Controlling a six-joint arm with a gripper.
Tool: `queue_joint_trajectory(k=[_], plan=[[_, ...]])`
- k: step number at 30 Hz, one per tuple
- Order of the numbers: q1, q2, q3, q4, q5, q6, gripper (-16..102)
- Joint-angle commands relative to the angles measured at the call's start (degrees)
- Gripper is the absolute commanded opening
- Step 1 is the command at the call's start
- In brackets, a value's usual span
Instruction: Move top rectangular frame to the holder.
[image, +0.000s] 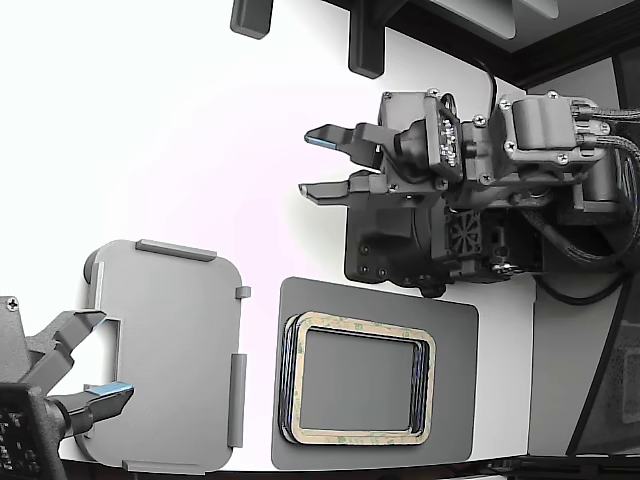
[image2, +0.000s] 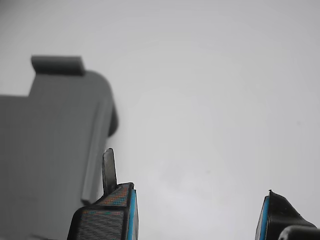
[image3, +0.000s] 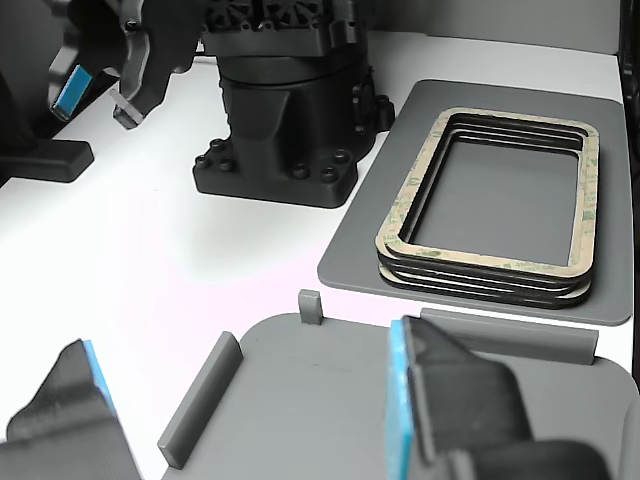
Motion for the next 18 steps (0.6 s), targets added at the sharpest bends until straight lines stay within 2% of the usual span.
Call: queue_joint_trajectory(k=[1, 5, 10, 15, 18], plan=[[2.4, -5.9, -8.6, 4.7, 0.2, -5.1, 100], [6.9, -17.7, -20.7, 14.9, 0.3, -9.8, 100], [13.9, -24.7, -27.0, 18.5, 0.7, -12.8, 100], [21.9, -31.6, -33.9, 23.8, 5.7, -11.6, 97], [26.6, -37.9, -39.2, 28.0, 7.7, -10.8, 99]])
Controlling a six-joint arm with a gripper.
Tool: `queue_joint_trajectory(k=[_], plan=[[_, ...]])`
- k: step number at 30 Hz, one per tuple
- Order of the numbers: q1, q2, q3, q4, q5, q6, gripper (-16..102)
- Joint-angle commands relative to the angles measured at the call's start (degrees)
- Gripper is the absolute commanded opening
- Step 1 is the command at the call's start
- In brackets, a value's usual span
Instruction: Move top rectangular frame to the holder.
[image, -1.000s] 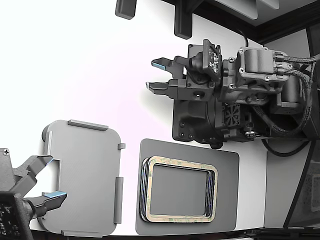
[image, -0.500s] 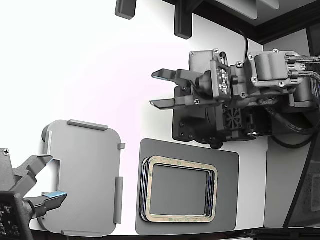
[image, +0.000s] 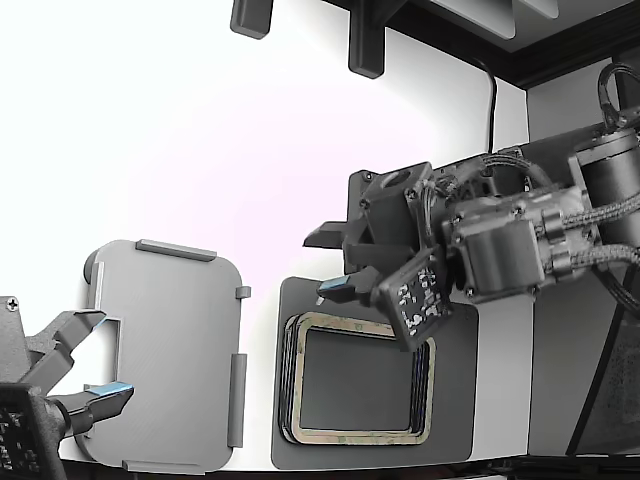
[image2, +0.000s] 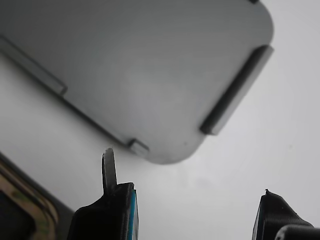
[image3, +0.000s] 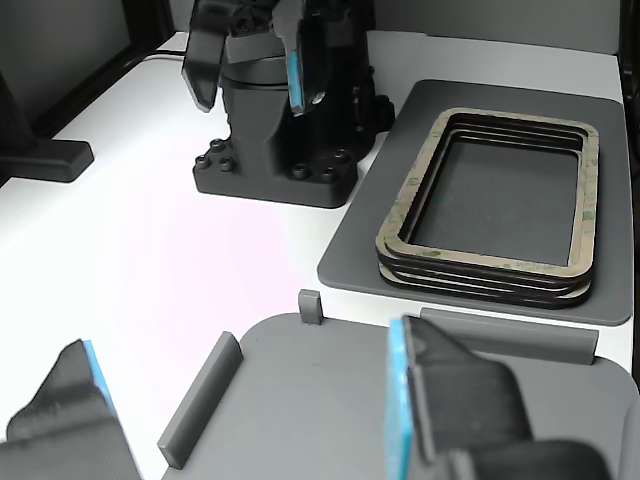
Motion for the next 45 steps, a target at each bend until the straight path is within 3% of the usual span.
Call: queue_joint_trajectory(k=[1, 6, 17, 24, 38, 45], plan=[[4.3, -5.9, -7.3, 4.0, 1.1, 0.7, 100], [10.7, -15.5, -14.3, 10.5, 0.6, 0.9, 100], [19.7, -21.8, -17.5, 12.2, -1.8, 0.6, 100], [20.1, -22.7, -18.5, 12.3, -7.2, -16.2, 98], [21.5, -36.2, -23.8, 12.1, -5.5, -19.6, 100], [22.0, -39.9, -24.8, 11.4, -7.6, -23.5, 100]])
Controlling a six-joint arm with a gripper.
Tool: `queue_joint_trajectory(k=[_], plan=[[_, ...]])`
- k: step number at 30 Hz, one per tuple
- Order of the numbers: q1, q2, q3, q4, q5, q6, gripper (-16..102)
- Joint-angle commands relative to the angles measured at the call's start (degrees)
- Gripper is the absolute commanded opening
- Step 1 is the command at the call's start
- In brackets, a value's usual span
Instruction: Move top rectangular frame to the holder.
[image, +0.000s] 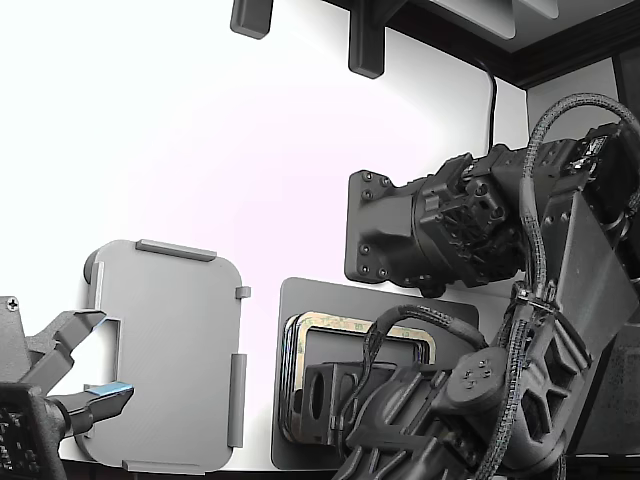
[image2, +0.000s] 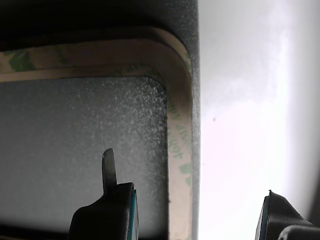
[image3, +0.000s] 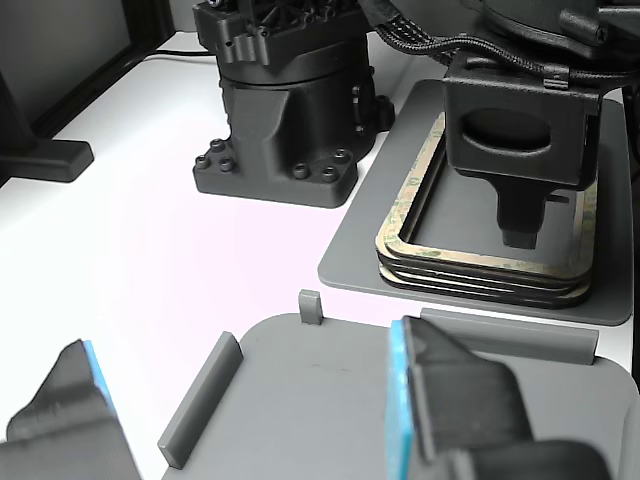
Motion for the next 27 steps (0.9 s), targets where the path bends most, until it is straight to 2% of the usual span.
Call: queue_joint_trajectory(k=[1, 4, 6, 9, 10, 12, 13, 17, 27], plan=[[-0.3, 1.5, -1.0, 0.1, -0.3, -1.0, 100], [0.2, 1.7, -0.6, -0.4, -0.2, -1.1, 100], [0.5, 1.7, -0.4, -1.3, 0.9, 0.1, 94], [1.0, 3.1, 1.3, -2.2, 2.1, 2.3, 100], [1.1, 3.8, 2.5, -3.4, 2.3, 2.7, 99], [1.1, 4.5, 4.4, -5.6, 2.7, 3.5, 84], [1.1, 4.5, 4.7, -6.0, 2.7, 3.5, 82], [1.1, 4.7, 6.0, -7.2, 1.3, 3.9, 90], [1.1, 4.0, 6.6, -8.3, 0.4, 4.2, 80]])
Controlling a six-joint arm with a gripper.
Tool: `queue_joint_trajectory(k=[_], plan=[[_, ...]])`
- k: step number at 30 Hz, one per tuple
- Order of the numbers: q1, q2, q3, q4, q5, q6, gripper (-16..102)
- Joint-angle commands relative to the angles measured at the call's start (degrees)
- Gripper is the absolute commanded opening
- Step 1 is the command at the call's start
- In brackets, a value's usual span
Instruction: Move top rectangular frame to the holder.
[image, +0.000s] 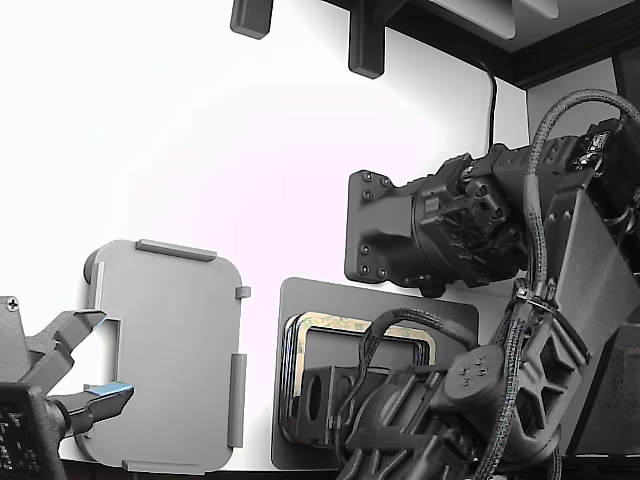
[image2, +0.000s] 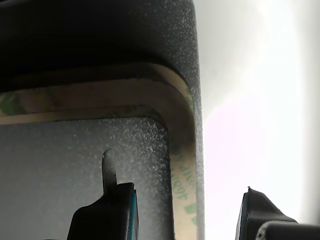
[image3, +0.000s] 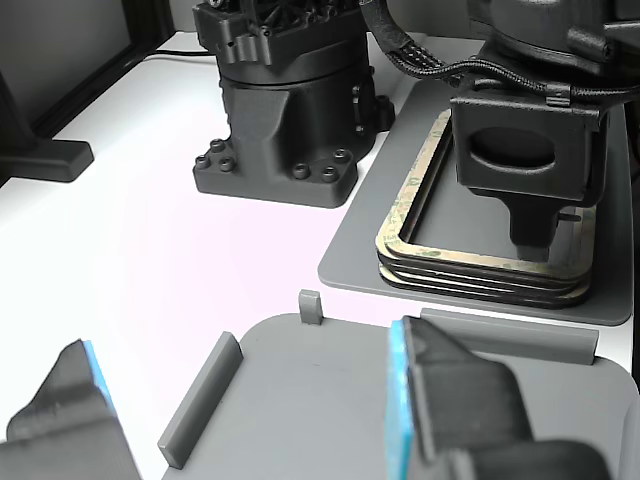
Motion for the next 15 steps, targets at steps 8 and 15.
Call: queue_joint_trajectory(k=[8, 15], plan=[[-0.4, 0.2, -1.2, -0.1, 0.3, -1.2, 75], [-0.4, -0.3, -1.3, 0.0, 0.5, -7.0, 76]])
